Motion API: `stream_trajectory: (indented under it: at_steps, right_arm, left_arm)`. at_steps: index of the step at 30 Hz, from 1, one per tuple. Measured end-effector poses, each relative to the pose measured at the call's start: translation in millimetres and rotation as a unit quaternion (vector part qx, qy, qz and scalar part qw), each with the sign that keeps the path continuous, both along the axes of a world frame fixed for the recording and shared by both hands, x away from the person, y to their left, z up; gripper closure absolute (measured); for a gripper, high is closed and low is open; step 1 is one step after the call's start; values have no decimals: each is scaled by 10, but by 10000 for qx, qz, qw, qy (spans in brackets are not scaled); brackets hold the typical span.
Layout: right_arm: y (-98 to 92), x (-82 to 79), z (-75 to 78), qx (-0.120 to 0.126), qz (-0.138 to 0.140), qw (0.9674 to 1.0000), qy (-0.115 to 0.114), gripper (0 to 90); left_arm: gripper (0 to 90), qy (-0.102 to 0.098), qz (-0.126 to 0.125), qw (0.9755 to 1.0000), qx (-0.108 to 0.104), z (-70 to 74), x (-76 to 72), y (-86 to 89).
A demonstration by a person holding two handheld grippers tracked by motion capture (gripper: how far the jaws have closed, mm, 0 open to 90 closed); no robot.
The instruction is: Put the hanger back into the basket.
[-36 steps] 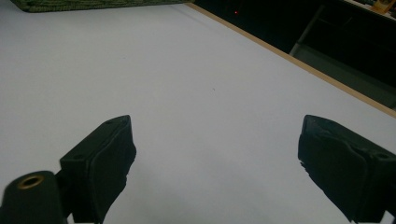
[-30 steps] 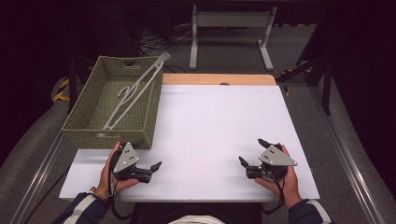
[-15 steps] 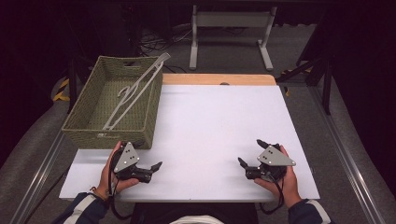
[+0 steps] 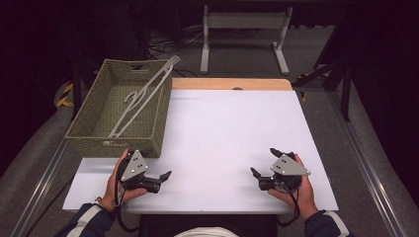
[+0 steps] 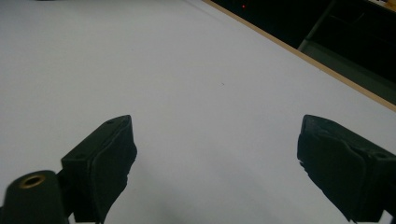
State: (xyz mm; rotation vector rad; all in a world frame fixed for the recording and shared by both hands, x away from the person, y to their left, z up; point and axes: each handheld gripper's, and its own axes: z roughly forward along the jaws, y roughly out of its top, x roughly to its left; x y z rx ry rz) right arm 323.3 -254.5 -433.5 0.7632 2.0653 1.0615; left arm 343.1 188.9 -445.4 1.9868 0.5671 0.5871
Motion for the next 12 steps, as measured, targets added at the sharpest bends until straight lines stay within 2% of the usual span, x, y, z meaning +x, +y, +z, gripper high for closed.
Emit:
stream_trajectory:
  at_steps: [3, 6, 9, 12]
  right_arm:
    - [-2, 6, -16, -18, 5, 10000, 16, 119]
    - [4, 27, -38, -34, 24, 10000, 81, 119]
    - [8, 31, -46, -67, 48, 9999, 80, 119]
    - [3, 49, -42, 1, 39, 9999, 107, 119]
  left_arm:
    - [52, 42, -30, 10000, 17, -10, 13, -13]
    - [52, 128, -84, 9998, 158, -38, 26, -55]
    - [52, 138, -97, 9997, 196, -52, 21, -68]
    - [52, 168, -51, 9997, 182, -56, 40, -81]
